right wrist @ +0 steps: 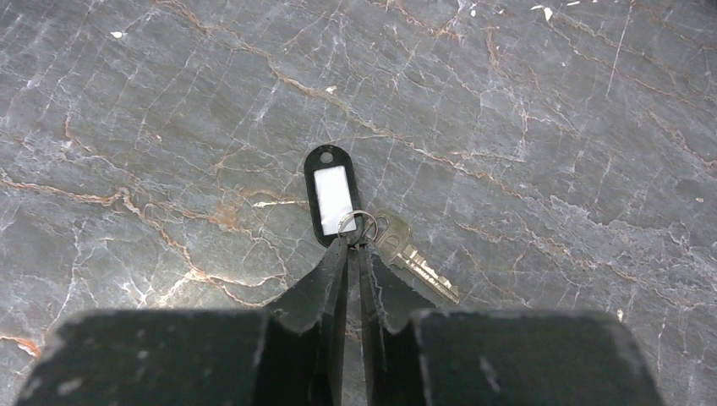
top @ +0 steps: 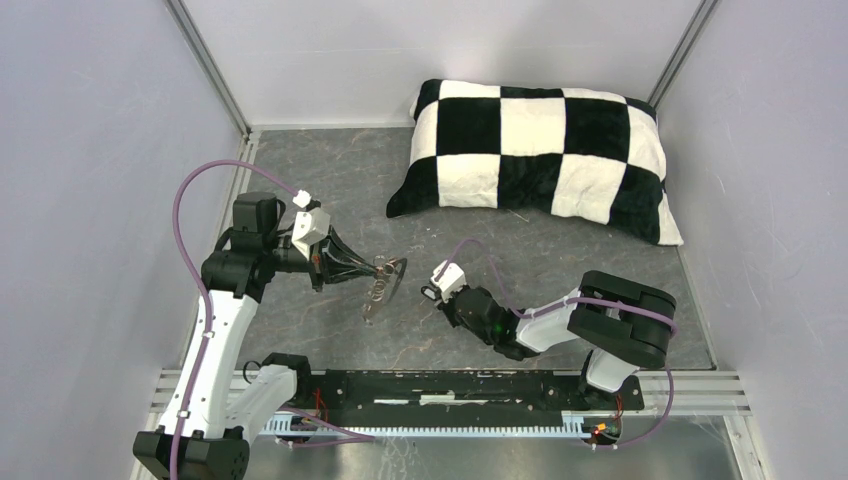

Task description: Put the keys on the keyring

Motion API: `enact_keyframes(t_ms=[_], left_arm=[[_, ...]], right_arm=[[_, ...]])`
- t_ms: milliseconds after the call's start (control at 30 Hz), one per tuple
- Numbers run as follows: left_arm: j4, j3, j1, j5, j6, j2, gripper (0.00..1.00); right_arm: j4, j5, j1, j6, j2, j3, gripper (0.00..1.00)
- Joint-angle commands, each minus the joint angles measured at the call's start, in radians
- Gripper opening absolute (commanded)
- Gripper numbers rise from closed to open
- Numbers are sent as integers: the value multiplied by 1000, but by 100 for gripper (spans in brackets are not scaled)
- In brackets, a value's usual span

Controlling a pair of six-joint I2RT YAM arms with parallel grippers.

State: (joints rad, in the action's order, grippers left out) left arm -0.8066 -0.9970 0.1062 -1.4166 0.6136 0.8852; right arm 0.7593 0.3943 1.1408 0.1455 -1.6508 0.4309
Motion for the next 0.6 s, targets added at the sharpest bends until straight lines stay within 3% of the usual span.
enact_keyframes(t_ms=[0, 200, 267, 367, 400, 567], left_arm=[[-8, -40, -4, -27, 4, -12, 2], [-22, -38, -4, -27, 15, -17, 2], [-25, -37, -5, -27, 16, -18, 2], [-29, -34, -6, -29, 23, -17, 2], [-29, -33, -5, -30, 26, -17, 2], [-33, -34, -5, -33, 29, -17, 2]], right_arm=[[97, 15, 4, 4, 17, -27, 11], [116, 25, 6, -5, 40, -43, 0], [117, 19, 4, -1, 45, -47, 10], [111, 13, 9, 32, 40, -37, 42], [108, 19, 14, 41, 35, -29, 49], [53, 102, 37, 80, -27, 45, 51]])
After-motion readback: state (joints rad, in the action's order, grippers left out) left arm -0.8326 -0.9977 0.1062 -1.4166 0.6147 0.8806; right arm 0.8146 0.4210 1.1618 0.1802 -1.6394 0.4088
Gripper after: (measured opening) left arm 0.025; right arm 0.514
